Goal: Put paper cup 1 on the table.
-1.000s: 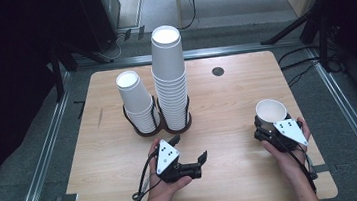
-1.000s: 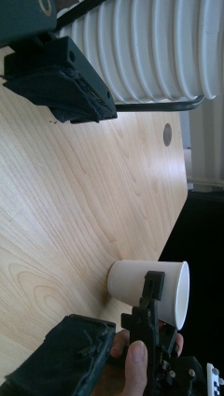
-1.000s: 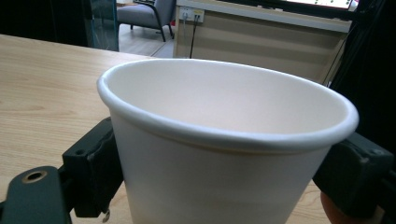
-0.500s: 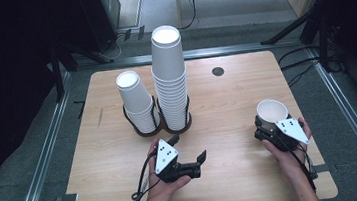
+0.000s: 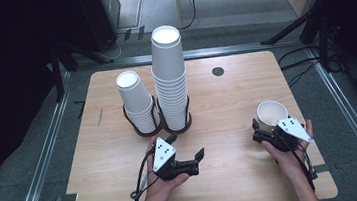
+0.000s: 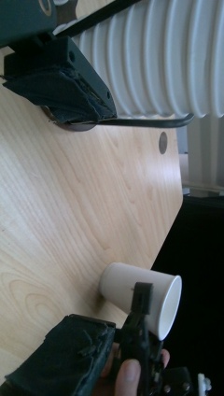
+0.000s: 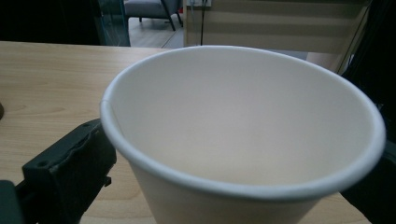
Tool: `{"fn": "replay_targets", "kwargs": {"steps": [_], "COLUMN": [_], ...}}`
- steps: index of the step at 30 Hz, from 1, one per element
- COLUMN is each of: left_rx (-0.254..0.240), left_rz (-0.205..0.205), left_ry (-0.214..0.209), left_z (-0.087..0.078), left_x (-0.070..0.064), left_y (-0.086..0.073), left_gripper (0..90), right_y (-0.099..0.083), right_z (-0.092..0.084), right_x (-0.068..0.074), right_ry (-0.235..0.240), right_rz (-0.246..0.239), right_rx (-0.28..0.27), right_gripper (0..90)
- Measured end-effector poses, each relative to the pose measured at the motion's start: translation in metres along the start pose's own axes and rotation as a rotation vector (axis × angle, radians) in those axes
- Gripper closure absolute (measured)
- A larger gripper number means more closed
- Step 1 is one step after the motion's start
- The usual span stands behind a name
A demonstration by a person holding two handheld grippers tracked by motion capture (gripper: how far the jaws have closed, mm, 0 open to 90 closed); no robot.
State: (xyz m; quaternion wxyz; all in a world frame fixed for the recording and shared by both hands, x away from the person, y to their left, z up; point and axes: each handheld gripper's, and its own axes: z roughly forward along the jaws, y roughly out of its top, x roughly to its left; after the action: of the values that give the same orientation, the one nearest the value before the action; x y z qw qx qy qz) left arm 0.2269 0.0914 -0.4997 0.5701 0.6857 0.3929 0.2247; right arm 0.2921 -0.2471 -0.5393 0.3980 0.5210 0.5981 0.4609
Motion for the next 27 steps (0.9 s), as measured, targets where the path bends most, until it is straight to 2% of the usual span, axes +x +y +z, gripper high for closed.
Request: {"fn": "replay_targets", "kwargs": {"steps": [8,10,16,20,23,27], "left_rx": [-0.029,-0.037,-0.064,-0.064,-0.072,-0.090], "left_rz": [0.017,0.028,0.041,0.063,0.070,0.067], "left_ry": [0.052,0.093,0.176,0.261,0.289,0.325], "left_z": [0.003,0.004,0.004,0.006,0.008,0.012], "left_x": [0.007,0.010,0.020,0.028,0.032,0.039], "left_y": [0.014,0.018,0.031,0.040,0.045,0.053], "left_gripper": [1.4,1.4,1.4,1.4,1.4,1.4], "right_y": [-0.007,-0.009,-0.012,-0.013,-0.011,-0.009], "right_z": [-0.009,-0.012,-0.022,-0.031,-0.039,-0.050], "right_x": [0.001,0.003,0.008,0.008,0.007,0.008], "right_ry": [0.013,0.018,0.040,0.046,0.049,0.052], "right_rz": [-0.014,-0.017,-0.035,-0.038,-0.024,-0.028], "right_rx": [0.026,0.031,0.043,0.037,0.031,0.027], "right_gripper": [0.0,0.0,0.0,0.0,0.0,0.0]}}
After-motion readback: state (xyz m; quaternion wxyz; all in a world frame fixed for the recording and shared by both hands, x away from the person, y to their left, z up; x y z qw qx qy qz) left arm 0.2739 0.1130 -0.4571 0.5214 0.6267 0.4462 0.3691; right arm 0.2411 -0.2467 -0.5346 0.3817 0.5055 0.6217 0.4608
